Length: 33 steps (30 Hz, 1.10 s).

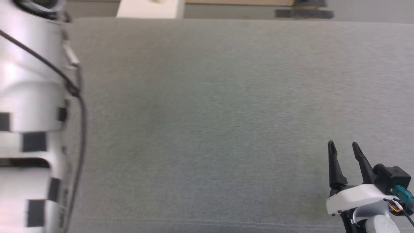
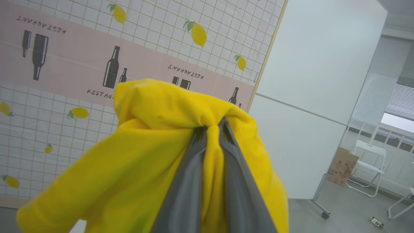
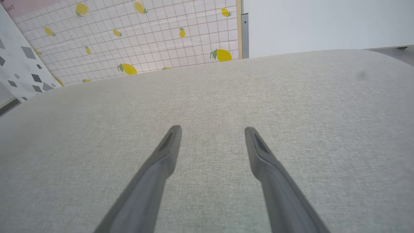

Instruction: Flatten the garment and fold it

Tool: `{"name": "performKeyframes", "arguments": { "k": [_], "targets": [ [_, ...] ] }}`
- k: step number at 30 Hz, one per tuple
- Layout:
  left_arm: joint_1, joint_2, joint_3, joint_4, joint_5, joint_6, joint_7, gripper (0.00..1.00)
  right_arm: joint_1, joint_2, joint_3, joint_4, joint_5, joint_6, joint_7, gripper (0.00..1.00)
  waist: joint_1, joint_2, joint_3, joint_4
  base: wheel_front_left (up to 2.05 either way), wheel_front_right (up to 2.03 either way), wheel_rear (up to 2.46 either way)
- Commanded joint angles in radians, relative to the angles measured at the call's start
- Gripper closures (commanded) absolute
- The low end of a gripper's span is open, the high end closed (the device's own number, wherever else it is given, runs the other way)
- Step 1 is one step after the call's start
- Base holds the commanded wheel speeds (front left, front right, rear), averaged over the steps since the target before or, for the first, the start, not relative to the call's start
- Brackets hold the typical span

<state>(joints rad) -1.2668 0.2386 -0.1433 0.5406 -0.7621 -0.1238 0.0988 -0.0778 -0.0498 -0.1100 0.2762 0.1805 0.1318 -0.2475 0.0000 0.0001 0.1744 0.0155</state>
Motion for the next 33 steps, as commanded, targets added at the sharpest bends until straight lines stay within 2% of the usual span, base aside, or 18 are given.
{"name": "performKeyframes", "arguments": {
  "k": [1,8,16,20,25,26,27,33],
  "targets": [
    [0.038,-0.021,-0.017,-0.018,-0.012,-0.007,0.002,1.00,0.012,0.000,-0.005,0.004,0.000,-0.001,-0.009,0.00,0.0000,-0.0001,-0.048,-0.070,0.00,0.00,0.00],
    [0.229,-0.113,-0.152,-0.043,-0.027,-0.007,0.030,1.00,0.029,0.000,-0.005,0.008,0.008,-0.001,-0.013,0.00,0.0000,-0.0001,-0.023,-0.109,0.00,0.00,0.00],
    [0.497,-0.148,-0.325,0.086,-0.037,-0.007,0.085,1.00,0.025,0.000,-0.005,-0.005,0.010,-0.001,-0.014,0.00,0.0000,-0.0001,-0.004,-0.147,0.00,0.00,0.00],
    [0.601,-0.157,-0.412,0.188,-0.036,-0.005,0.190,1.00,0.031,0.000,-0.011,-0.011,0.011,-0.001,-0.014,0.00,0.0000,-0.0001,-0.003,-0.145,0.00,0.00,0.00],
    [0.654,-0.171,-0.444,0.256,-0.077,0.009,0.310,1.00,0.040,0.000,-0.007,-0.008,0.016,-0.001,-0.014,0.00,0.0000,-0.0001,-0.013,-0.119,0.00,0.00,0.00],
    [0.653,-0.173,-0.440,0.253,-0.087,0.011,0.318,0.94,0.042,0.000,-0.007,-0.008,0.017,-0.001,-0.014,0.00,0.0000,-0.0001,-0.017,-0.113,0.00,0.00,0.00],
    [0.647,-0.175,-0.434,0.241,-0.101,0.011,0.322,0.00,0.043,0.000,-0.009,-0.007,0.018,-0.001,-0.014,0.00,0.0000,-0.0001,-0.023,-0.103,0.00,0.00,0.00],
    [0.593,-0.175,-0.328,0.117,-0.196,0.025,0.278,0.00,0.046,0.000,-0.015,0.002,0.011,-0.001,-0.014,0.00,0.0000,-0.0001,-0.062,-0.050,0.00,0.00,0.00]
  ]
}}
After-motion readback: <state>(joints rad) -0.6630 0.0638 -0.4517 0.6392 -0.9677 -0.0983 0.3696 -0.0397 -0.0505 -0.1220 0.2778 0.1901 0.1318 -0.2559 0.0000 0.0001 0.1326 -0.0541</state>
